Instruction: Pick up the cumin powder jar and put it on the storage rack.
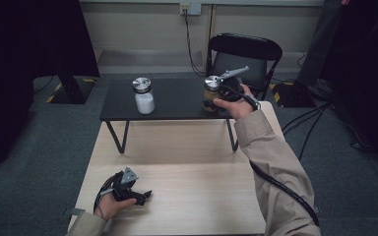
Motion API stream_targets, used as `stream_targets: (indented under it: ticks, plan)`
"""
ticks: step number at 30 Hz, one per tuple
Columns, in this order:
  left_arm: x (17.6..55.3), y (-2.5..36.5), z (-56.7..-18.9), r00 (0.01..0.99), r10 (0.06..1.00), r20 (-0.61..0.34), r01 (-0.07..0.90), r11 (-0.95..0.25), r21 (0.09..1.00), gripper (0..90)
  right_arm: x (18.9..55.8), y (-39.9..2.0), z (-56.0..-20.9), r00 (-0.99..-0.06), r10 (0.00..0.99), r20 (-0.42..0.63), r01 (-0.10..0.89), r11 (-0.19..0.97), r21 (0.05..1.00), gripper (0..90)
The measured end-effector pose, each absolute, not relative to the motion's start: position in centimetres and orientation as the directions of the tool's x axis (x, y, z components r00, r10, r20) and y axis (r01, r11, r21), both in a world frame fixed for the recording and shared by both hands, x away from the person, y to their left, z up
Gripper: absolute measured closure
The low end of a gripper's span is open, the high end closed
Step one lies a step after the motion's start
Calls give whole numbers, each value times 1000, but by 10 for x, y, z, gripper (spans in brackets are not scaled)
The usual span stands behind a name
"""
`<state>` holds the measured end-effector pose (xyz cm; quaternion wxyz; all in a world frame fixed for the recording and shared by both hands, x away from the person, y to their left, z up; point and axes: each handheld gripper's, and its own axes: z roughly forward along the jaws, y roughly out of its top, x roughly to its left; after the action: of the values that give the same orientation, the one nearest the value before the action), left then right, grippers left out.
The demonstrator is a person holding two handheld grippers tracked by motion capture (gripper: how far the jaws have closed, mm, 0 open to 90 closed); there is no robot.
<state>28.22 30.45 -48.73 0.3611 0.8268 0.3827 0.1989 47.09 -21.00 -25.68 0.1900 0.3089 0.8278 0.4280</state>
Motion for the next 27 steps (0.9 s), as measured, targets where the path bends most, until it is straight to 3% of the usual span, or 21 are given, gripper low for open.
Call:
stream_targets:
  ticks: [19, 27]
  plan:
    - [282, 304, -487, 628, 776, 54, 489, -448, 748, 0, 469, -210, -260, -735, 675, -56, 333, 432, 838, 266]
    - [282, 305, -487, 628, 776, 53, 489, -447, 749, 0, 464, -213, -261, -725, 687, -45, 342, 417, 842, 126]
